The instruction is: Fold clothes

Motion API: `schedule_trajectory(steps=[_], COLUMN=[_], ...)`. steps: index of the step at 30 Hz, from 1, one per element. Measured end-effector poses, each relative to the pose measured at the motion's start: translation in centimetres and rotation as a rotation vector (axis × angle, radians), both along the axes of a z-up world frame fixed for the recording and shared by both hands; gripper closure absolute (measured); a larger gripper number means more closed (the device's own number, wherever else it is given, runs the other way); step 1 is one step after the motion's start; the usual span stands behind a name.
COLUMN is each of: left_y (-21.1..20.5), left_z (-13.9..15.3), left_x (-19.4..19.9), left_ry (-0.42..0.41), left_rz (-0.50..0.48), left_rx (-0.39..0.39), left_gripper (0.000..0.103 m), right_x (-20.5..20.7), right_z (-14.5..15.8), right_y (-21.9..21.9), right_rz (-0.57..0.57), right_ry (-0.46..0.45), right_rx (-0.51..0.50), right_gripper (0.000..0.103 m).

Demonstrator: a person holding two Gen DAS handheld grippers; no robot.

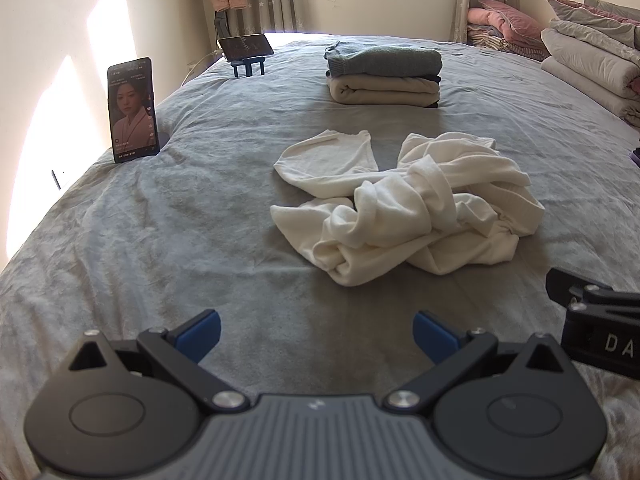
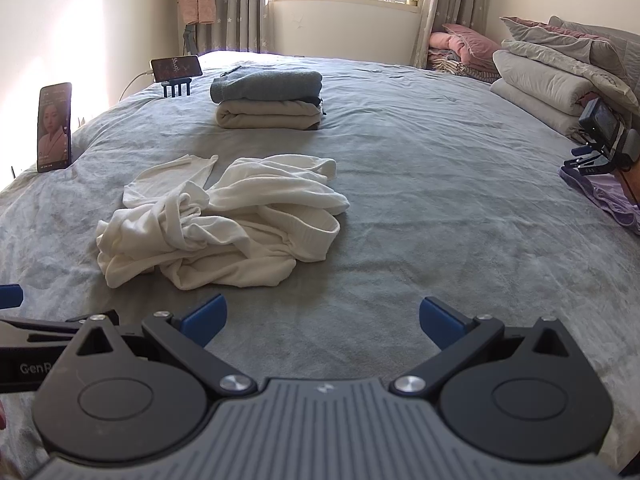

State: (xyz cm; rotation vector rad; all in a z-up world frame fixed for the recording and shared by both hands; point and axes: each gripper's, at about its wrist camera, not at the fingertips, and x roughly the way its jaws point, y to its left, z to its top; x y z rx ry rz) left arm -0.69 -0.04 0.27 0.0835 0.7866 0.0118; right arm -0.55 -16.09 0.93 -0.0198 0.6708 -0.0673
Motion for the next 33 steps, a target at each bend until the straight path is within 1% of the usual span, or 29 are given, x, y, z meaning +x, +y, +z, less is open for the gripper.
schedule_trajectory(steps=[22, 25, 33], left_y=[0.1, 0.4, 1.0], left_z=[0.1, 0.0, 0.1], left_x=[0.2, 0.4, 1.9], left_ry=[-0.004, -0.007, 0.026], left_rz=[0.007, 0.018, 0.027], left_rx=[0.01, 0.016, 0.017], left_gripper=[0.0, 0.0, 0.0], right_x=[0.0, 0.2, 0.9], right_z=[0.0, 0.0, 0.0], right_y=[0.1, -0.1, -0.4], right_rz=[0.003, 0.006, 0.011], right_ry=[-0.001, 0.01, 0.038], right_rx=[-0.001, 0.003, 0.012], right_gripper=[0.0, 0.0, 0.0])
